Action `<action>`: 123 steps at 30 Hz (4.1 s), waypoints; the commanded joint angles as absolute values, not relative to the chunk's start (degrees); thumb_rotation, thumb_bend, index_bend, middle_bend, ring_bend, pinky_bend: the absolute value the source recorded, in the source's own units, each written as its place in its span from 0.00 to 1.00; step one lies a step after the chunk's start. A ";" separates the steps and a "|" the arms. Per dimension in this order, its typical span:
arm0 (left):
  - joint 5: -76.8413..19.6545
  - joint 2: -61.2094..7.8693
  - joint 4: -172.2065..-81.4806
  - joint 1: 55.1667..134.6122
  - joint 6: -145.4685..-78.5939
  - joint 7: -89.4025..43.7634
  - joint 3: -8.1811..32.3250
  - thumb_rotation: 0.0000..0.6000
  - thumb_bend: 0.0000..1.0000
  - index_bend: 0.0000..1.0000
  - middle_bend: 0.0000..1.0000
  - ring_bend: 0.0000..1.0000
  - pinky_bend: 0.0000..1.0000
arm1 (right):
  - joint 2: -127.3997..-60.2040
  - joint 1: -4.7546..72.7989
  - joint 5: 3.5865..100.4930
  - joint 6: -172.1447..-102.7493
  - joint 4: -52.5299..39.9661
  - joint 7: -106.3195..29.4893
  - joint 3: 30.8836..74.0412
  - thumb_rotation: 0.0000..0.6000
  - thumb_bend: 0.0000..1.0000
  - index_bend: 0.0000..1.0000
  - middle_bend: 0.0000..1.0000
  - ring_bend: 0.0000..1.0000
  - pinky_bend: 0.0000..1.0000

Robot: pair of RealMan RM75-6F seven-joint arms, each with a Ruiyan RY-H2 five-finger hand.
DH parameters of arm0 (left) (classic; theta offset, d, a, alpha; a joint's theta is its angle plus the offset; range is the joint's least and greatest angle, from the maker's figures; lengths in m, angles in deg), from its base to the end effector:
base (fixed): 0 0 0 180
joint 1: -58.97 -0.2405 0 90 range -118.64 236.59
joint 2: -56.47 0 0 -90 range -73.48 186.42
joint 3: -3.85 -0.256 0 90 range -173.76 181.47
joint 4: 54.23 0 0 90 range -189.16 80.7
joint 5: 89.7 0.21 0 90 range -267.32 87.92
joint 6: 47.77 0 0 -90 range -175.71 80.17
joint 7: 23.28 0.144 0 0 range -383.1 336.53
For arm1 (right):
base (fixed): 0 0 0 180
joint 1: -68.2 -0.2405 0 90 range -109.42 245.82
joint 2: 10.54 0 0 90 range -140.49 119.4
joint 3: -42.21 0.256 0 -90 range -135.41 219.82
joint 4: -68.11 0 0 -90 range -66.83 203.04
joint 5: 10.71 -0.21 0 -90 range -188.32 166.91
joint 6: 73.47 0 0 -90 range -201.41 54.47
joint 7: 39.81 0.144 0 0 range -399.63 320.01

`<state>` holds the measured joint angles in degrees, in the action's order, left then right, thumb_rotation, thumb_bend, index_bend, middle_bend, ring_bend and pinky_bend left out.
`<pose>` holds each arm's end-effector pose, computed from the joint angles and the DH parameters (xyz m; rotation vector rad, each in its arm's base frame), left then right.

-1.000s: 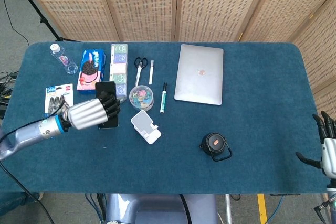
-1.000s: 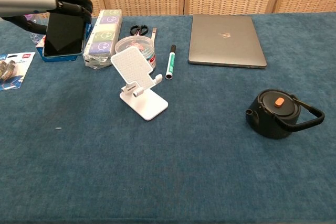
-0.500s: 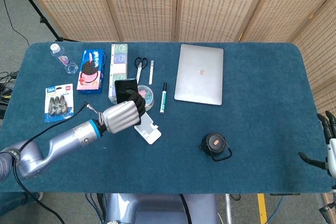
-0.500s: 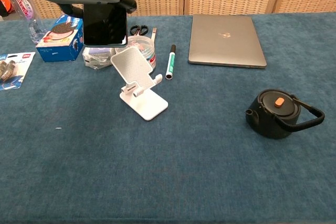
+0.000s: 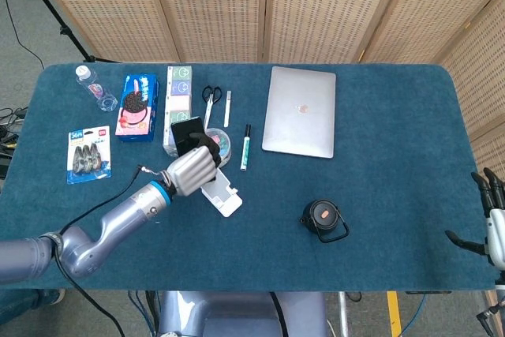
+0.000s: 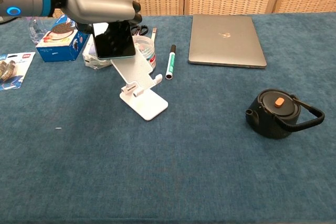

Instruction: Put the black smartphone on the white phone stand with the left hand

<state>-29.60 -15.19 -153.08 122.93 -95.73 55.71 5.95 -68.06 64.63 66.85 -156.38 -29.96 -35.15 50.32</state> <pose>-0.0580 0.3556 0.0310 -2.1419 0.5113 -0.3067 -0.3151 -0.1906 0.2018 1.1983 -0.9813 0.9248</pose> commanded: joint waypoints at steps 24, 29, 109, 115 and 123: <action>-52.58 -29.72 -154.34 131.70 -111.48 71.74 4.40 1.00 0.35 0.67 0.44 0.34 0.44 | -68.01 64.47 66.85 -156.05 -29.99 -35.04 50.11 1.00 0.00 0.00 0.00 0.00 0.00; -53.96 -30.76 -154.15 132.86 -112.87 73.75 3.44 1.00 0.35 0.67 0.44 0.34 0.44 | -67.88 64.47 66.80 -156.02 -30.00 -34.76 50.14 1.00 0.00 0.00 0.00 0.00 0.00; -53.42 -23.73 -171.52 135.34 -131.19 74.01 3.54 1.00 0.07 0.30 0.00 0.16 0.29 | -66.00 64.68 67.05 -155.59 -31.23 -32.12 49.87 1.00 0.00 0.00 0.00 0.00 0.00; -39.83 -13.54 -175.39 127.21 -130.96 57.10 -1.61 1.00 0.00 0.22 0.00 0.01 0.20 | -66.55 64.54 67.30 -155.48 -31.27 -33.31 49.57 1.00 0.00 0.00 0.00 0.00 0.00; -18.03 -8.34 -165.78 108.16 -138.11 17.87 -8.81 1.00 0.00 0.11 0.00 0.00 0.07 | -67.69 64.31 67.59 -155.58 -31.27 -35.86 49.20 1.00 0.00 0.00 0.00 0.00 0.00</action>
